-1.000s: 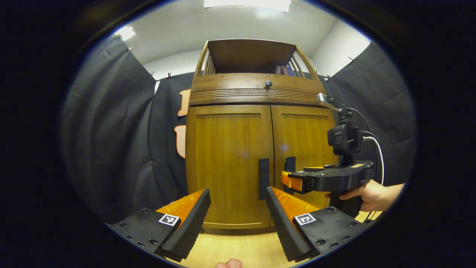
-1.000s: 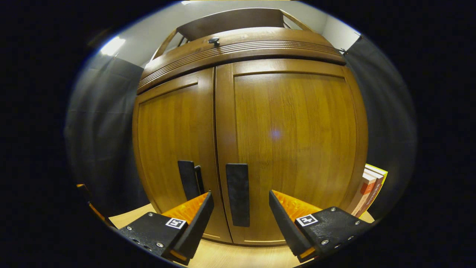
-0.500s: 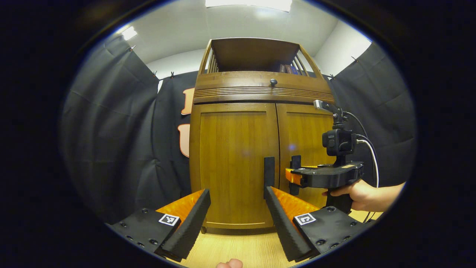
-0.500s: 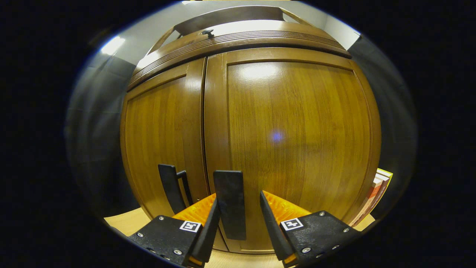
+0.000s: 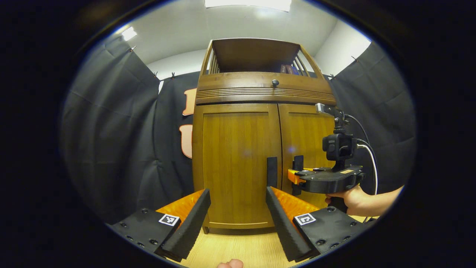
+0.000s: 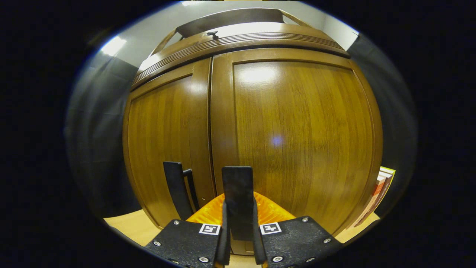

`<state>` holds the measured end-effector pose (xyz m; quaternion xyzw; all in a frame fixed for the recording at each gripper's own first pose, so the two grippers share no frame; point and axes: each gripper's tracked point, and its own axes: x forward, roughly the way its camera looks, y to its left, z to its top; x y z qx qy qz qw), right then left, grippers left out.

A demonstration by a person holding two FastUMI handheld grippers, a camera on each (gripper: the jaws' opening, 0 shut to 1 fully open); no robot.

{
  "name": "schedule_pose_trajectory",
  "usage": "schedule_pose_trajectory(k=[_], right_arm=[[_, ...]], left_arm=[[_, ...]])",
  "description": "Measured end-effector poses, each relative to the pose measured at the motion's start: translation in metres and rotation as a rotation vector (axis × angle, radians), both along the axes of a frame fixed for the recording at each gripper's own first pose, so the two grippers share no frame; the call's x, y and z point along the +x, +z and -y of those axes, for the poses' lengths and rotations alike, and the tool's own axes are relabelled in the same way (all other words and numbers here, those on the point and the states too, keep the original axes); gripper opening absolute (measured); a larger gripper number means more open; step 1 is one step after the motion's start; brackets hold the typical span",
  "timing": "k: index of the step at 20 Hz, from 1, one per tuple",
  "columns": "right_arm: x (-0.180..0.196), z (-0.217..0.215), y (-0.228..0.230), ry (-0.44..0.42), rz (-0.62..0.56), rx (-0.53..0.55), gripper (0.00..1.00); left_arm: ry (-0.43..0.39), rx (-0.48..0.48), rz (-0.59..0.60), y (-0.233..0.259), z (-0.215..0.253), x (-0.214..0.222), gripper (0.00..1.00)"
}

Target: Open the right door of the double-door shoe cabinet with the right hand, and open the left door with the left hand.

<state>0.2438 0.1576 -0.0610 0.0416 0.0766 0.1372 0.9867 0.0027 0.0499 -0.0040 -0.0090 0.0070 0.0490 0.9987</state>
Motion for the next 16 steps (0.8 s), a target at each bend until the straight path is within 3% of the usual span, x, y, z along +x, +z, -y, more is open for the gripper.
schedule_pose_trajectory(k=[5,11,16], right_arm=[[-0.014,0.003,0.000,0.028,-0.022,0.012,0.23],[-0.067,0.020,0.007,0.067,-0.032,0.045,0.19],[-0.116,0.052,0.014,0.061,-0.024,0.061,0.23]], left_arm=[[0.015,-0.005,-0.007,-0.001,-0.001,-0.008,0.94],[0.005,-0.003,-0.010,-0.001,0.008,-0.012,0.94],[-0.029,-0.006,-0.013,-0.002,0.026,-0.012,0.94]])
